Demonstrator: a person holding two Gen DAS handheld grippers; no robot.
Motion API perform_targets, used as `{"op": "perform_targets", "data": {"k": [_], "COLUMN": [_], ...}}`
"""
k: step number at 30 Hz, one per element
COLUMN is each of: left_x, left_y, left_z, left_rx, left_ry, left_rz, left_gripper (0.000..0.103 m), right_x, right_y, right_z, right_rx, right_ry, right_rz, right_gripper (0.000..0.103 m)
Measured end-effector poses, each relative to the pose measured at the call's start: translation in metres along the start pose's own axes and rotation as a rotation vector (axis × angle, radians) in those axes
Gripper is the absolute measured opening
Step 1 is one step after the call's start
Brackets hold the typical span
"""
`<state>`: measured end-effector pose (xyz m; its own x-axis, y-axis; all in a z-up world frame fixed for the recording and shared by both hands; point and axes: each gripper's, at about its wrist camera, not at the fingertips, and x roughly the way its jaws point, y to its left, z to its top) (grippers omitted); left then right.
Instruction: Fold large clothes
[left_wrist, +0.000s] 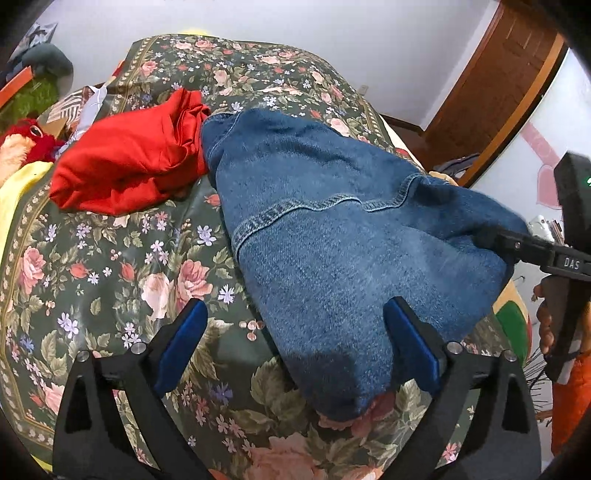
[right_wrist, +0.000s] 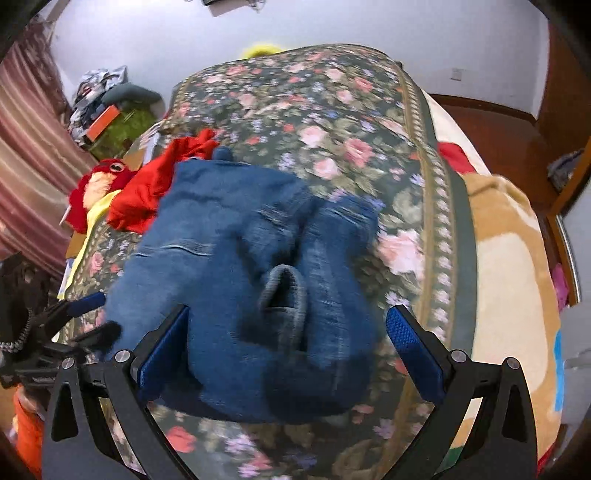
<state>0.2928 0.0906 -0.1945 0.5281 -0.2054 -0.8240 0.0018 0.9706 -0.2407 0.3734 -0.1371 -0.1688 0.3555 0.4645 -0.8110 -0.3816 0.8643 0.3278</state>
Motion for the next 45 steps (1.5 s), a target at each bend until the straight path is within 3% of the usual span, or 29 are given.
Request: {"op": "perform_targets", "data": {"k": [6, 13, 19, 22, 27, 33, 37, 41, 45], "left_x": [0.005, 0.002, -0.010, -0.016, -0.016, 0.016, 0.034, 0.054, 0.076], "left_y": [-0.001, 0.002, -0.007, -0.010, 0.000, 0.024, 0.039, 0.051, 0.061], "left_z": [-0.013, -0.018, -0.006, 0.006, 0.027, 0.040, 0.041, 0.044, 0.045], "left_rx": [0.015, -0.014, 0.031, 0.066, 0.055, -0.061, -0.153, -0.229, -0.320], "left_ry": [0.008, 0.036, 0.006, -0.033, -0.063, 0.030, 0.082, 0.156, 0.231], "left_rz": [-0.017, -0.046, 0.046, 0.105, 0.105, 0.048, -0.070, -0.192, -0.313], "left_gripper": [0.103, 0.103, 0.103, 0.103, 0.103, 0.103, 0.103, 0.103, 0.103], "right_x": [0.000, -0.007, -0.013, -0.014, -0.008, 0.019, 0.046, 0.068, 0.085], "right_y": [-0.029, -0.032, -0.016, -0.009, 0.007, 0.008, -0.016, -0.046, -0.062], "right_z": [-0.024, -0.035, -0.023, -0.014, 0.003, 0.017, 0.020, 0.017, 0.010], "right_rx": [0.071, 0.088, 0.023, 0.004, -0.034, -0.049, 0.009, 0.150, 0.223], "right_ry": [0.035, 0.029, 0.022, 0.026, 0.024, 0.092, 0.199, 0.315, 0.372], "right_rz": [0.071, 0.072, -0.019, -0.023, -0.003, 0.035, 0.066, 0.227, 0.358], "right_gripper": [0.103, 0.103, 0.103, 0.103, 0.103, 0.103, 0.103, 0.103, 0.103]}}
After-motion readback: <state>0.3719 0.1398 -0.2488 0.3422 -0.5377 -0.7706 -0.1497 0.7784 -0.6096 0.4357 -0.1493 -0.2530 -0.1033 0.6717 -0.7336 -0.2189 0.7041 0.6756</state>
